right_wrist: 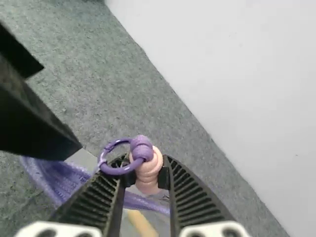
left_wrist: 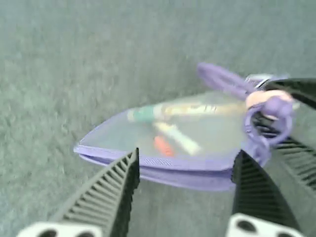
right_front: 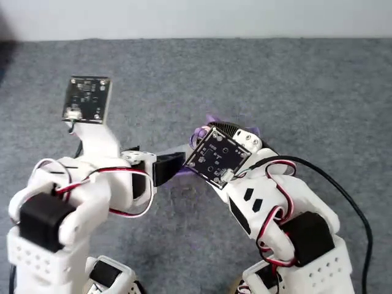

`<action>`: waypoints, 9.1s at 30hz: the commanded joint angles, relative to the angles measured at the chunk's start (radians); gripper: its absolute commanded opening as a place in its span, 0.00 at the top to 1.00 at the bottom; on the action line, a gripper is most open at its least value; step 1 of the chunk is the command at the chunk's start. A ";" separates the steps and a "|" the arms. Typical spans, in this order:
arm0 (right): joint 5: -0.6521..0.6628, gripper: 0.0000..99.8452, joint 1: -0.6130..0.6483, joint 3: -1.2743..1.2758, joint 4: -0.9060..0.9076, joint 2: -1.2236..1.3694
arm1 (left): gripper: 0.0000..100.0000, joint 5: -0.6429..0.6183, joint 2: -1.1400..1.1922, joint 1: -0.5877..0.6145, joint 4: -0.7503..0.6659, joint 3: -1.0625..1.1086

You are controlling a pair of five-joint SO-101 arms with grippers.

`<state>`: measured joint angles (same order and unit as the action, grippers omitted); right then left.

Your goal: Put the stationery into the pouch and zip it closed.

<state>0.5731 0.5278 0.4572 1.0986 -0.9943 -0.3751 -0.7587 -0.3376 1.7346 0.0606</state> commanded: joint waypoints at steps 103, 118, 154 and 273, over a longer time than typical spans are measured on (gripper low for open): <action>0.006 0.99 -0.108 0.025 -0.053 -0.004 | 0.99 0.245 0.170 -0.149 -0.448 0.286; 0.009 0.99 -0.308 0.149 -0.280 0.007 | 0.99 0.204 -0.002 -0.152 -0.339 0.286; -0.423 0.99 -0.366 0.035 -0.036 -0.019 | 0.99 0.540 -0.011 -0.005 -0.390 0.444; -0.391 0.99 -0.553 0.041 0.173 0.674 | 0.75 0.132 -0.390 0.618 -0.259 0.469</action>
<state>0.1250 -0.0184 0.5570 1.2935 -0.3529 -0.2355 -1.1469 0.2578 1.4845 0.5409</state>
